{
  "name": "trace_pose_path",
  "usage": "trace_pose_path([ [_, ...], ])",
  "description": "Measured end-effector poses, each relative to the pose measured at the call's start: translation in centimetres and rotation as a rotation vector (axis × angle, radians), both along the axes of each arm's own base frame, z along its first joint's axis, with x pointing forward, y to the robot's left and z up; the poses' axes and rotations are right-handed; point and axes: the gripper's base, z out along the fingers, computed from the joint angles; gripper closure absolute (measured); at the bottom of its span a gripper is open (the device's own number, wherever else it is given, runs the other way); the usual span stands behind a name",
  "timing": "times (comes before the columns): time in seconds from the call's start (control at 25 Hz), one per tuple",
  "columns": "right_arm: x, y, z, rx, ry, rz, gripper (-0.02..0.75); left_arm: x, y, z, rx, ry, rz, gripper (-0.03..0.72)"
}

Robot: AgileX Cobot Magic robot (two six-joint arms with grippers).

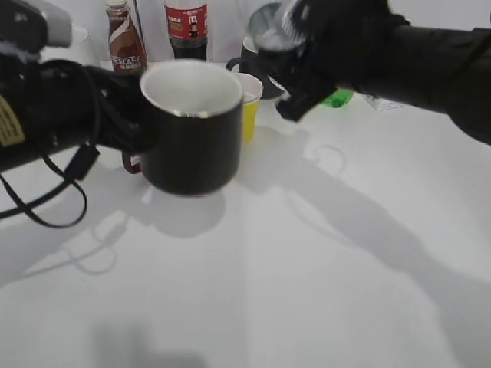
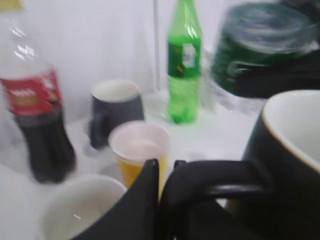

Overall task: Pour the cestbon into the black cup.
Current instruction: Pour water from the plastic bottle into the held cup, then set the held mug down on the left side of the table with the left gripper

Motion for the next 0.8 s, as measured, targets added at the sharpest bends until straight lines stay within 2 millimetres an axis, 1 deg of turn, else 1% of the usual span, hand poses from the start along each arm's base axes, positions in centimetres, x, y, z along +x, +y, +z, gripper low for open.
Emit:
trace_pose_path([
  [0.08, -0.2, -0.1, 0.7, 0.147, 0.094, -0.033, 0.305, 0.5, 0.8, 0.4, -0.043, -0.024, 0.036, 0.64],
  [0.16, -0.3, -0.5, 1.3, 0.248, 0.16, -0.064, 0.305, 1.5, 2.4, 0.9, -0.095, -0.048, 0.111, 0.64],
  [0.28, 0.0, -1.5, 1.4, 0.3, 0.233, -0.13, 0.305, 3.0, 5.8, 1.4, -0.16, -0.082, 0.266, 0.64],
  [0.36, 0.5, -2.4, 1.0, 0.315, 0.28, -0.192, 0.305, 3.8, 8.3, 1.5, -0.157, -0.116, 0.362, 0.64],
  [0.44, 0.9, -3.2, 0.7, 0.323, 0.312, -0.239, 0.305, 4.8, 10.6, 1.2, -0.14, -0.134, 0.447, 0.64],
  [0.48, 1.0, -3.4, 0.7, 0.329, 0.318, -0.25, 0.305, 5.2, 11.6, 1.0, -0.137, -0.138, 0.48, 0.64],
  [0.6, 1.0, -3.5, 0.7, 0.332, 0.324, -0.256, 0.305, 6.9, 13.5, -0.7, -0.131, -0.13, 0.54, 0.64],
  [0.72, 1.0, -3.5, 0.6, 0.333, 0.327, -0.257, 0.305, 8.5, 14.4, -3.6, -0.134, -0.086, 0.57, 0.64],
  [0.8, 1.0, -3.5, 0.6, 0.333, 0.327, -0.258, 0.305, 9.2, 14.7, -5.6, -0.133, -0.062, 0.587, 0.64],
])
